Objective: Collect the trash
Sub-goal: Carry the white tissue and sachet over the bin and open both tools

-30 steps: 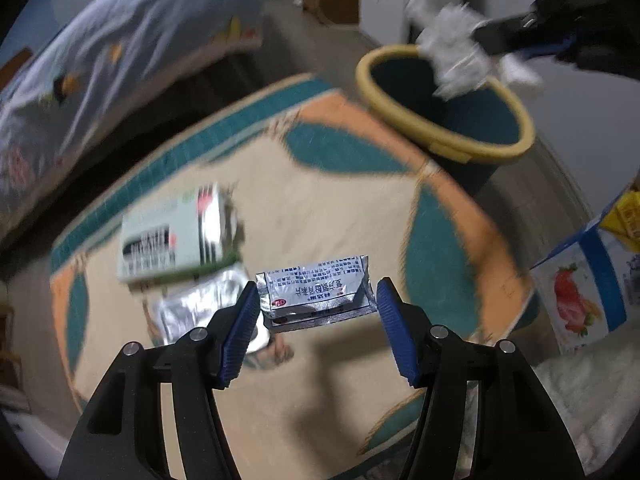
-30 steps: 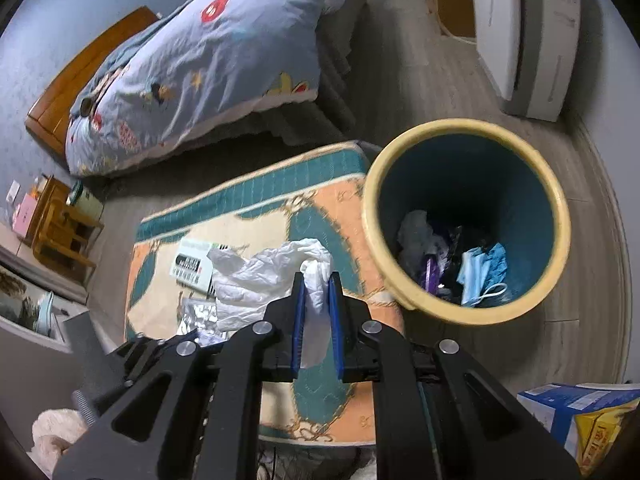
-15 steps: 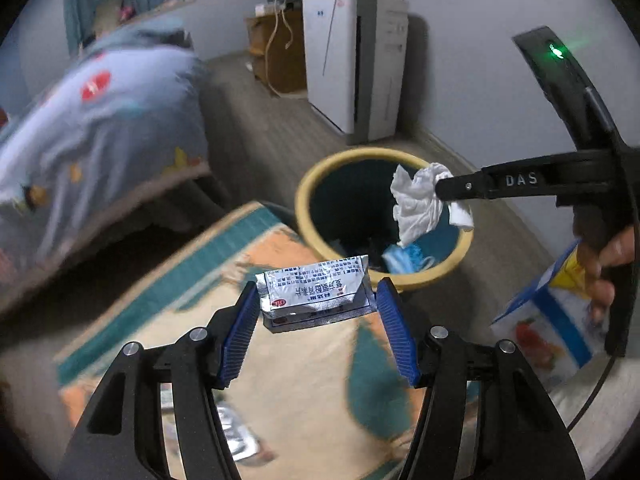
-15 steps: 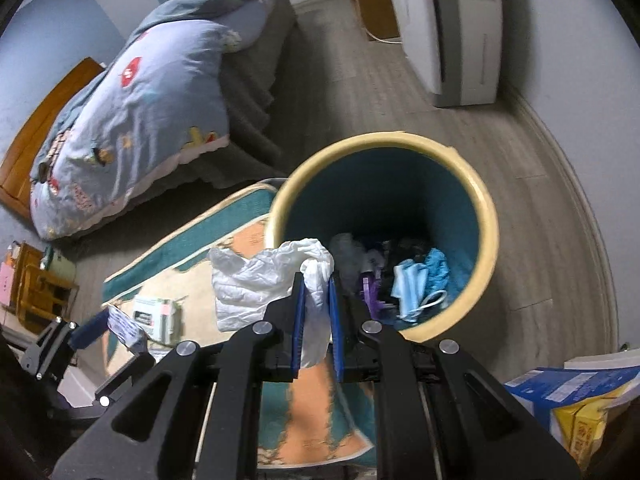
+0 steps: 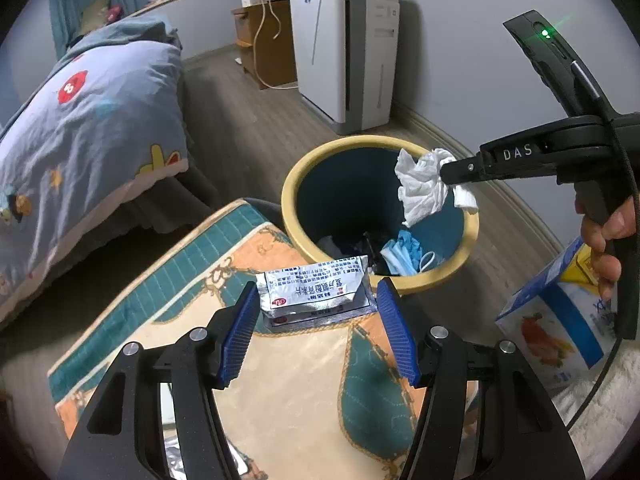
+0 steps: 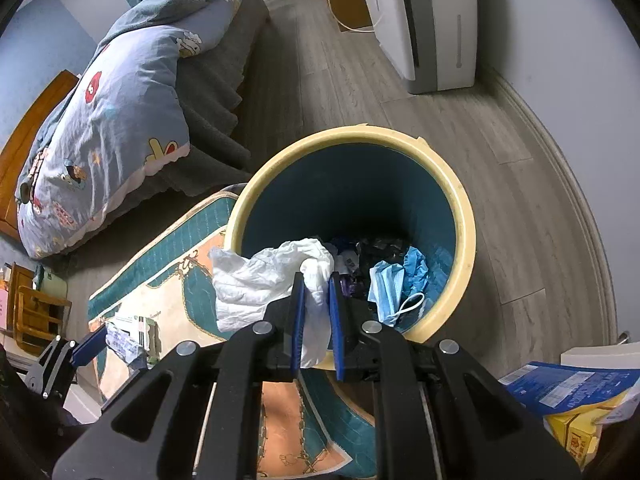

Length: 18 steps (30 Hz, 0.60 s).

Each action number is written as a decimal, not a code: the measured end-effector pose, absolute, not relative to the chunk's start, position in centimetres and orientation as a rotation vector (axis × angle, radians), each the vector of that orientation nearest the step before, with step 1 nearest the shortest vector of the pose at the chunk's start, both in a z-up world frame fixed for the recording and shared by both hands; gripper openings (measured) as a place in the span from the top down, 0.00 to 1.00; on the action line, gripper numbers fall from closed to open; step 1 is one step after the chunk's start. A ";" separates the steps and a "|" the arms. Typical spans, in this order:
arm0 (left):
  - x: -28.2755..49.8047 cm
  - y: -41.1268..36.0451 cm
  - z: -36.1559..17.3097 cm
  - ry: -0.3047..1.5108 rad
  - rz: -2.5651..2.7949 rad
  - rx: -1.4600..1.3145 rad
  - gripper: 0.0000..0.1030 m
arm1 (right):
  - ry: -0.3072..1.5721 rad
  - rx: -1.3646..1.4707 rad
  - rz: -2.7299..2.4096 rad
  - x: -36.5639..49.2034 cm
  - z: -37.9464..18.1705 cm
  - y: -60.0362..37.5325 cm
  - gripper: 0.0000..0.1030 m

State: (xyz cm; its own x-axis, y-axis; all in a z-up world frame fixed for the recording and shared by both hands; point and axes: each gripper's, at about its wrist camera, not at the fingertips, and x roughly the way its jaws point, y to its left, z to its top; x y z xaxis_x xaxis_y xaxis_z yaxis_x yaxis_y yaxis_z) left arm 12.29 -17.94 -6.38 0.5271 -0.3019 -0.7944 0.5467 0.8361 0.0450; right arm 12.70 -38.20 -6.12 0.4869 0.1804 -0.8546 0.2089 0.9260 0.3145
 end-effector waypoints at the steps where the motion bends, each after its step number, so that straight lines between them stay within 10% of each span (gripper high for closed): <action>1: 12.3 -18.1 -6.4 0.876 -0.519 0.306 0.41 | 1.069 0.410 -0.018 12.7 -6.1 -38.2 0.89; 18: 14.6 -20.6 -8.1 0.887 -0.530 0.304 0.41 | 1.079 0.476 -0.086 12.5 -7.3 -40.2 0.89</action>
